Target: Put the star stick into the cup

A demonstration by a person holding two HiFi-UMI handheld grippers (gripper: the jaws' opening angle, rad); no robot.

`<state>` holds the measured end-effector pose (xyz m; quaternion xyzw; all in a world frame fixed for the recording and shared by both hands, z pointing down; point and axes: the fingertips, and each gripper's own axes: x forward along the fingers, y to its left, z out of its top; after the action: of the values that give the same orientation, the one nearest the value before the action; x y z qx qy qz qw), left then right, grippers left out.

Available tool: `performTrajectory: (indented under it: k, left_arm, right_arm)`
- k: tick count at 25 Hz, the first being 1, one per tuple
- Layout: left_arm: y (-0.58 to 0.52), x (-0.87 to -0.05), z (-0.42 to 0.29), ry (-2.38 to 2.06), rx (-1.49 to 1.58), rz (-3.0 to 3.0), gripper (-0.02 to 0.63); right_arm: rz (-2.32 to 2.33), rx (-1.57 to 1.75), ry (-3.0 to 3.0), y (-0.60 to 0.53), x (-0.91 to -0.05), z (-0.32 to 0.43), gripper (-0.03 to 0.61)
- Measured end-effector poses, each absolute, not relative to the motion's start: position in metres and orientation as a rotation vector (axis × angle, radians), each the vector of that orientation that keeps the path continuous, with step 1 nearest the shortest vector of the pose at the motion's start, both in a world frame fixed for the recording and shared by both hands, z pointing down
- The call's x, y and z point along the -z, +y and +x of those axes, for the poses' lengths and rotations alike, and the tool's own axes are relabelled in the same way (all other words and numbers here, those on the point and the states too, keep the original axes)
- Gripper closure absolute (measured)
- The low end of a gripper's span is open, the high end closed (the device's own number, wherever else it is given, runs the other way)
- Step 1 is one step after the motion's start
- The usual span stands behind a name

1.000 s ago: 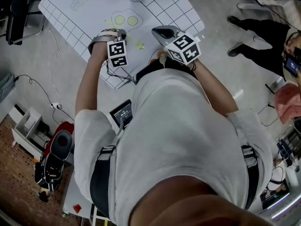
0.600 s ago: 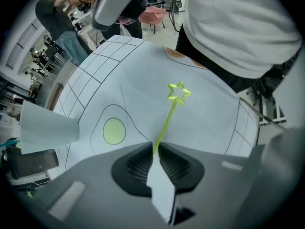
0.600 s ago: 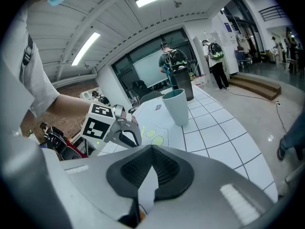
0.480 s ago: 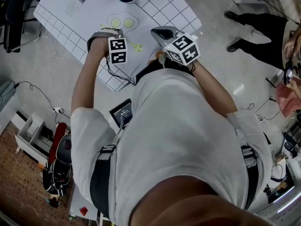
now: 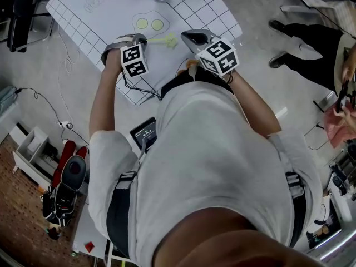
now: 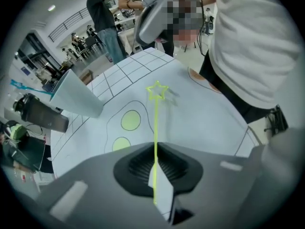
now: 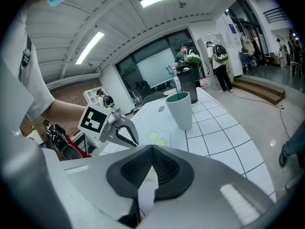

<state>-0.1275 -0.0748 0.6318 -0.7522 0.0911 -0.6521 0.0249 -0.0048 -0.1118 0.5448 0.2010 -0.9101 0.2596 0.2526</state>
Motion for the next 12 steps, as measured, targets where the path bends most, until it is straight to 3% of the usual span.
performTrajectory:
  k: [12]
  left_arm:
    - [-0.125,-0.553,-0.101,1.02,1.55,-2.503,0.597]
  right_arm:
    - [0.625,-0.734,-2.528,-0.119,-0.524,0.017,0.577]
